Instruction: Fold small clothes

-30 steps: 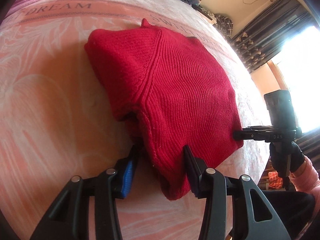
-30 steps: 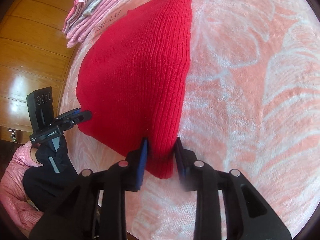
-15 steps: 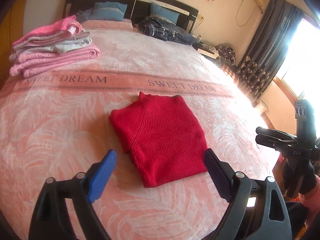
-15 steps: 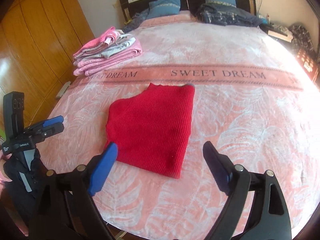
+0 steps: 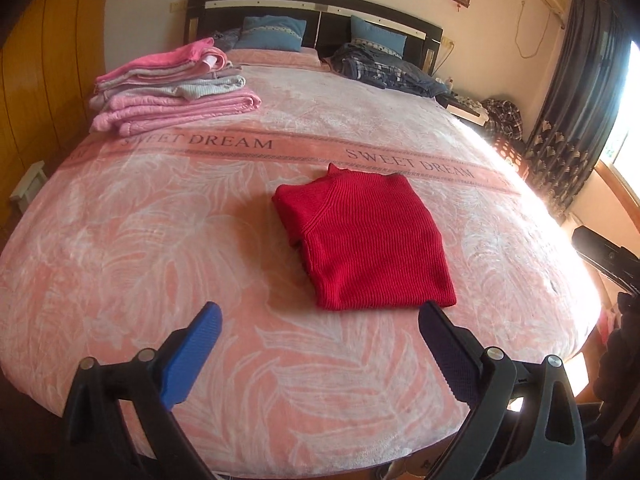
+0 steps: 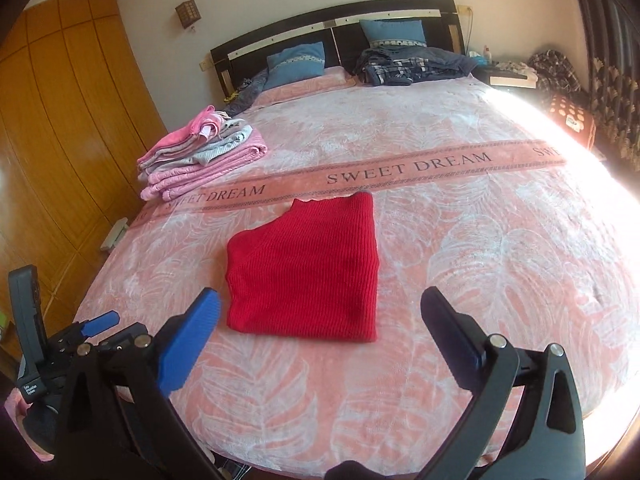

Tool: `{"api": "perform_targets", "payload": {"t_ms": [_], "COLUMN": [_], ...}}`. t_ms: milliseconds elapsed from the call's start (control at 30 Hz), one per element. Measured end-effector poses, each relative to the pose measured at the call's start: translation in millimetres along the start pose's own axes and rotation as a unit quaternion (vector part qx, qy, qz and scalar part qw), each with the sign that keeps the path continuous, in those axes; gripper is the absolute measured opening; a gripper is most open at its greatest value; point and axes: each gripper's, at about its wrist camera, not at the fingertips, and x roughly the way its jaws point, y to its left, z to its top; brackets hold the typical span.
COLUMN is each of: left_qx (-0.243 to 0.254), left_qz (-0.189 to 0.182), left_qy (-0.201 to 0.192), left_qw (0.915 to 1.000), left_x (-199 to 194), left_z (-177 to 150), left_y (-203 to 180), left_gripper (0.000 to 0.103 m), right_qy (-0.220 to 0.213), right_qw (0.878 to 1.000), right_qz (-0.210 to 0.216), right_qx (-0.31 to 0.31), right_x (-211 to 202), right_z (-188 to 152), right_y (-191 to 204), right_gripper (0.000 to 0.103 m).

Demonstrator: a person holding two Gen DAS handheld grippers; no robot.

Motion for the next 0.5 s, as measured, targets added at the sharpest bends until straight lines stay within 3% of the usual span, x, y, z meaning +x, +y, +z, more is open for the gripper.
{"api": "perform_targets", "payload": {"t_ms": [200,500], "left_qx": [0.009,0.012], "left_qz": [0.029,0.068], "left_qy": [0.017,0.006], "left_qw": [0.9994,0.9976], "left_x": [10.7,10.0], "left_z": [-15.1,-17.9], "left_y": [1.7,2.8], "left_gripper": [0.099,0.099], "right_qy": [0.046,0.086], "right_qw": [0.999,0.996], "right_qz": [-0.01,-0.027], "right_qx": [-0.011,-0.028], "right_x": [20.2,42.4], "right_z": [-17.5,-36.7], "right_y": [-0.6,6.4], "right_gripper": [0.1,0.1]}}
